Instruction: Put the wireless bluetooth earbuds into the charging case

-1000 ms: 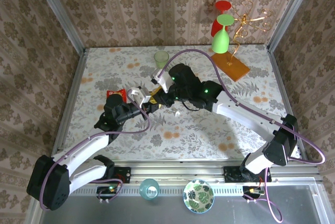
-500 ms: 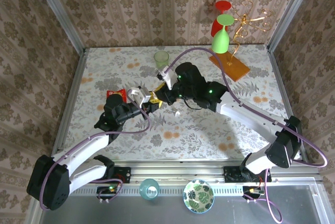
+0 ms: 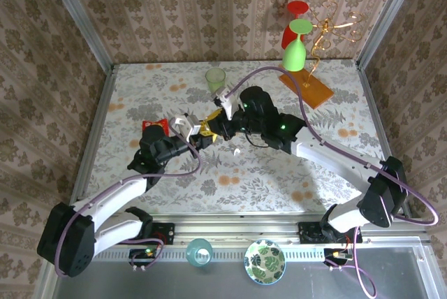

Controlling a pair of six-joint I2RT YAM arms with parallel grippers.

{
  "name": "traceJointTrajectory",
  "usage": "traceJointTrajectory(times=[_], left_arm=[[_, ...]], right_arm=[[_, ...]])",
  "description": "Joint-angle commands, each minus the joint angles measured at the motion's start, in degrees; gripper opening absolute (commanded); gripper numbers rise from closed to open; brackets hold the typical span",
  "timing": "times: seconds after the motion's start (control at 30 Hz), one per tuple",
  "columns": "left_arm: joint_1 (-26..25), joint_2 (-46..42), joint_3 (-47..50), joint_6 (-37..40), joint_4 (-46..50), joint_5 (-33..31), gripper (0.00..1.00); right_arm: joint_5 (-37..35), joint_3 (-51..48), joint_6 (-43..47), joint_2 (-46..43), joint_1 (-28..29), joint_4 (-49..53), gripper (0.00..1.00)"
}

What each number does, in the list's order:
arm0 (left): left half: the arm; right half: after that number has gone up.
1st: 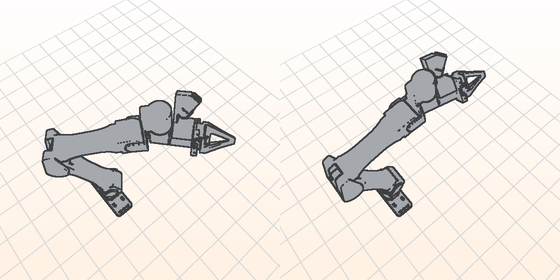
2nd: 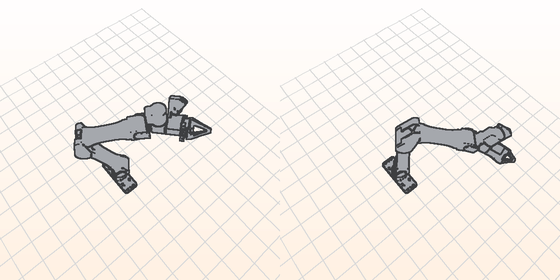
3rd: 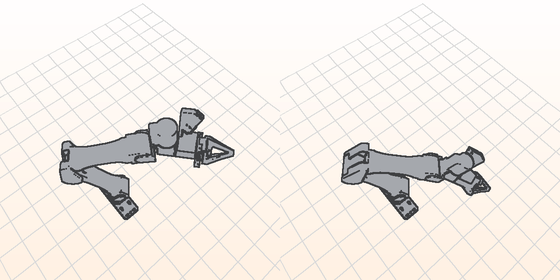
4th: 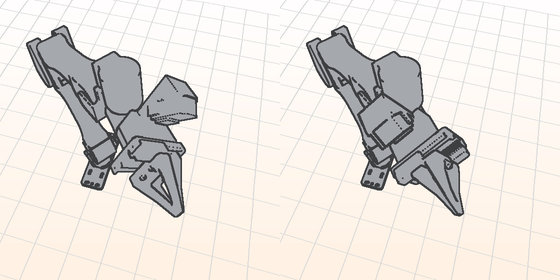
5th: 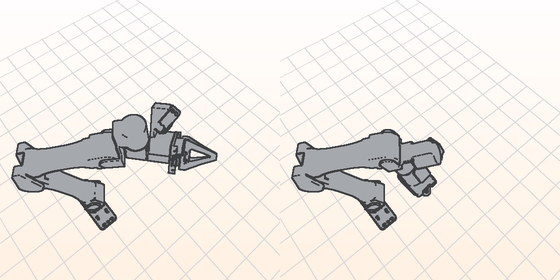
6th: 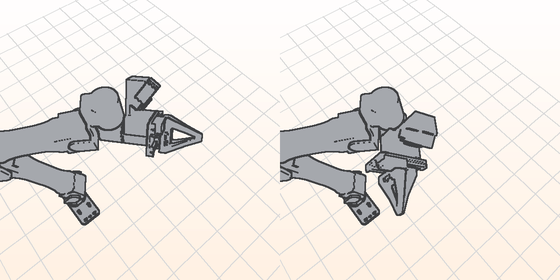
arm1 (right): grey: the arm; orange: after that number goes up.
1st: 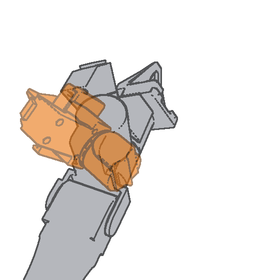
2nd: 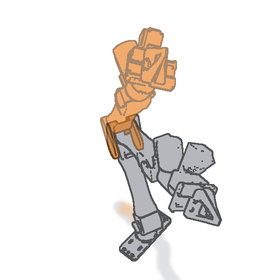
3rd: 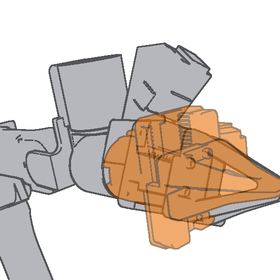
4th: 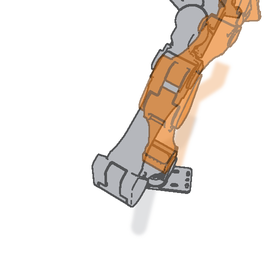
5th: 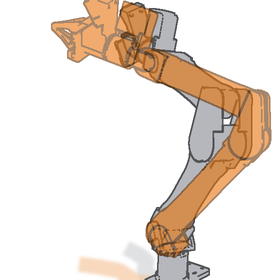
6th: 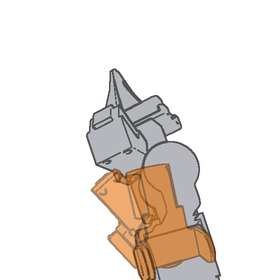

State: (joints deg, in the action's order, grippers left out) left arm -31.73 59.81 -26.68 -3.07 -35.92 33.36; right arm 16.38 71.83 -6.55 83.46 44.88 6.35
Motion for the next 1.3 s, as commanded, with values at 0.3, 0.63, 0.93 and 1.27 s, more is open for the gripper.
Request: traceJointTrajectory(times=[0.3,0.63,0.93,1.27], left_arm=[[0.2,-0.5,-2.5,-8.4,-8.5,-1.7,0.01],[0.0,-0.8,-2.9,-10.1,-9.8,-4.8,0.01],[-0.1,-1.4,-2.9,-11.2,-10.5,-7.7,0.01],[-0.1,-4.2,-2.8,-10.4,-9.4,-9.9,0.01]], right_arm=[[0.1,-7.1,-6.2,-2.4,-0.4,-17.8,0.13],[2.0,-9.7,-12.0,-1.4,-0.4,-25.5,0.13],[3.9,-10.0,-11.9,-0.4,-0.3,-26.1,0.13],[2.1,-11.6,-11.5,-1.1,-0.3,-25.6,0.23]])
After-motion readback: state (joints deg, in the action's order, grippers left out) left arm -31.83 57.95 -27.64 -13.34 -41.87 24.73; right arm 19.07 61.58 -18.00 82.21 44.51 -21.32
